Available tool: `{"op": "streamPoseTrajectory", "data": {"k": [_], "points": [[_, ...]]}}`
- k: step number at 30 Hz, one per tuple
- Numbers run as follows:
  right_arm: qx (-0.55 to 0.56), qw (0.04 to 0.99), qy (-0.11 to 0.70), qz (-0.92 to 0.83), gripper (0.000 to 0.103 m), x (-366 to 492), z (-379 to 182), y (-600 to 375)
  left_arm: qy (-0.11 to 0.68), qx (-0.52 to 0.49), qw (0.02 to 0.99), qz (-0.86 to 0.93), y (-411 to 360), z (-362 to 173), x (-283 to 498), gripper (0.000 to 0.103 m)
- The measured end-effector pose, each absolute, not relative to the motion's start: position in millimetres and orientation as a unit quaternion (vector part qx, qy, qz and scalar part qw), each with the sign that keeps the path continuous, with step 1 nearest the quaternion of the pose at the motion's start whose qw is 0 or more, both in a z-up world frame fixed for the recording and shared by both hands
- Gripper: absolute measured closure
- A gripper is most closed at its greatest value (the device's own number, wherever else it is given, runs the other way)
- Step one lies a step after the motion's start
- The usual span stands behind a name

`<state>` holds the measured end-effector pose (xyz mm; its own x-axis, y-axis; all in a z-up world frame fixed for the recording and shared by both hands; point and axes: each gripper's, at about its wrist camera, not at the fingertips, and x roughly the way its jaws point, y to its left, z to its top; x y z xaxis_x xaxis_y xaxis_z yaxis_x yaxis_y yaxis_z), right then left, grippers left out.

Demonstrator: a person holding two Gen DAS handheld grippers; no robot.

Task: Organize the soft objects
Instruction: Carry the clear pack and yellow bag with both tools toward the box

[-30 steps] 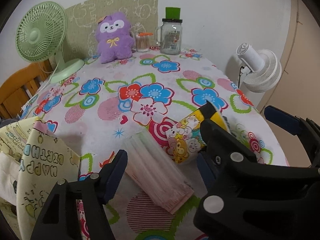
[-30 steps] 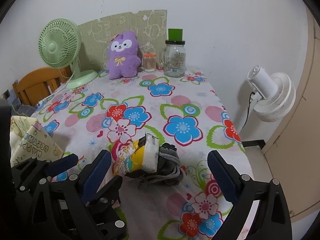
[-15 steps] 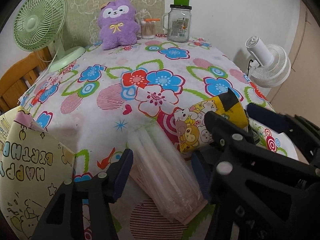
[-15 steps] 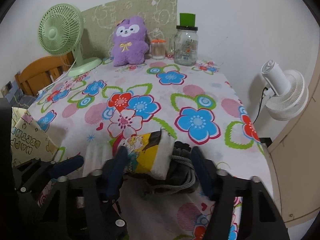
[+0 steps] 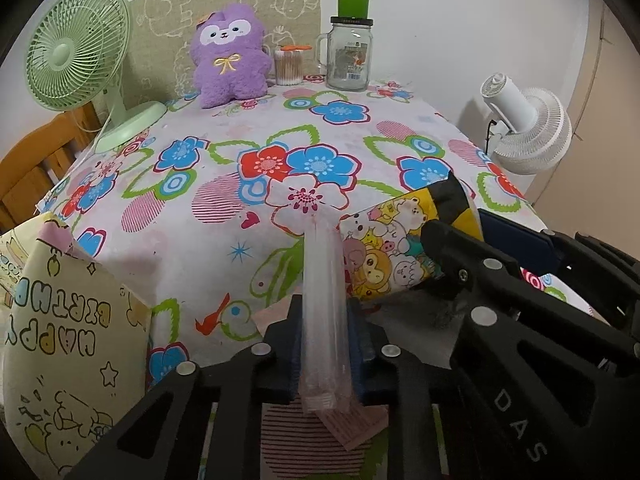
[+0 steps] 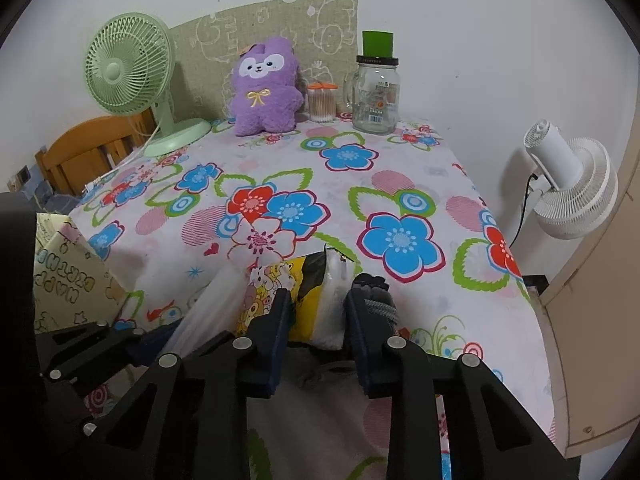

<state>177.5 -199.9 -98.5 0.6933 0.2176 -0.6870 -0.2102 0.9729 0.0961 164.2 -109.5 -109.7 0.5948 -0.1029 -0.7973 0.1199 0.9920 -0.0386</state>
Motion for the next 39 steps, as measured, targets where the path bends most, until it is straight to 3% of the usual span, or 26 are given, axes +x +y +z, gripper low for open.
{"op": "streamPoseTrajectory", "data": {"k": [39], "points": [[0.027, 0.94, 0.328, 0.093, 0.076, 98, -57, -207, 0.383, 0.027, 0.92, -0.075, -112, -65, 94, 0.088]]}}
